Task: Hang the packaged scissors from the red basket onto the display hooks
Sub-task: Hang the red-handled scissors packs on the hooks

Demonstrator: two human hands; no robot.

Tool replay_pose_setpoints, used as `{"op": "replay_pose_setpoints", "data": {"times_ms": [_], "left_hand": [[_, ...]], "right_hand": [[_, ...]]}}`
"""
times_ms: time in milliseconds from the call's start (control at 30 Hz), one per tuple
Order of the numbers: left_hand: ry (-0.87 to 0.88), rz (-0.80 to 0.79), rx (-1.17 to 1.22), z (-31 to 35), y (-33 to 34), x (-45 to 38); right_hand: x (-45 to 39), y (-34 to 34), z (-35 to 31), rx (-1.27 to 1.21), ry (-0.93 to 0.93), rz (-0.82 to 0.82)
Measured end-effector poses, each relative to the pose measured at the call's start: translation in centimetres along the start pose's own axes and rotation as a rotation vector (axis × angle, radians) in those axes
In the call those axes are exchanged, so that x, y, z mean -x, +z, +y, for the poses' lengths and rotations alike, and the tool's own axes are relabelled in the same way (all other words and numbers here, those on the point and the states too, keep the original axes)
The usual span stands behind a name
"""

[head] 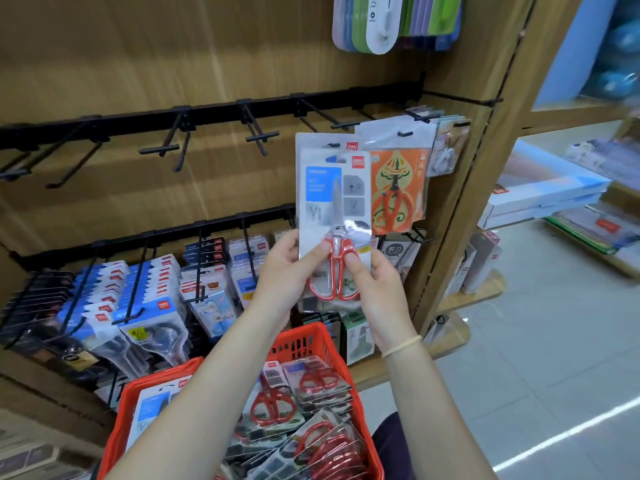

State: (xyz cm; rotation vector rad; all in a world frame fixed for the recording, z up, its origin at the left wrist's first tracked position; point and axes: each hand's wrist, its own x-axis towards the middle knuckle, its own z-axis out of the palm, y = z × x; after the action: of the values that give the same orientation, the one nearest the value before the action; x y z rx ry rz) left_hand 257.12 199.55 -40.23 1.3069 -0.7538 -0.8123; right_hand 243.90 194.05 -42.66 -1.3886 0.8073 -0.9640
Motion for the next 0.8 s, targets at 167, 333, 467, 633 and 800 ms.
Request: {"op": "replay_pose_setpoints", "data": {"times_ms": [167,333,467,633,800], "left_hand": [[0.033,0.016,-0.019,0.0,-0.4,-0.3],[0.034,0.043,-0.012,0.2,-0.1,-1.1],[0.062,0.058,-0.042,0.6,0.2,-1.3],[0.261,0.101,-0.428,-0.9,-1.0,-1.1],[0.282,0.084,-0.627,-1.9,-1.5,-2.2]], "right_hand": [[-1.4,-0.4,-1.0,0.002,-0.025,0.030],[-2.3,0.0,-1.2,0.016,-0.030,0.066],[-2.9,0.0,-0.9,0.023,-0.078,0.149],[-2.7,-0.4,0.6,0.264,-0.301,0.148],[-4.3,-0.8,2.1,0.487,-0.306,0.081]]}}
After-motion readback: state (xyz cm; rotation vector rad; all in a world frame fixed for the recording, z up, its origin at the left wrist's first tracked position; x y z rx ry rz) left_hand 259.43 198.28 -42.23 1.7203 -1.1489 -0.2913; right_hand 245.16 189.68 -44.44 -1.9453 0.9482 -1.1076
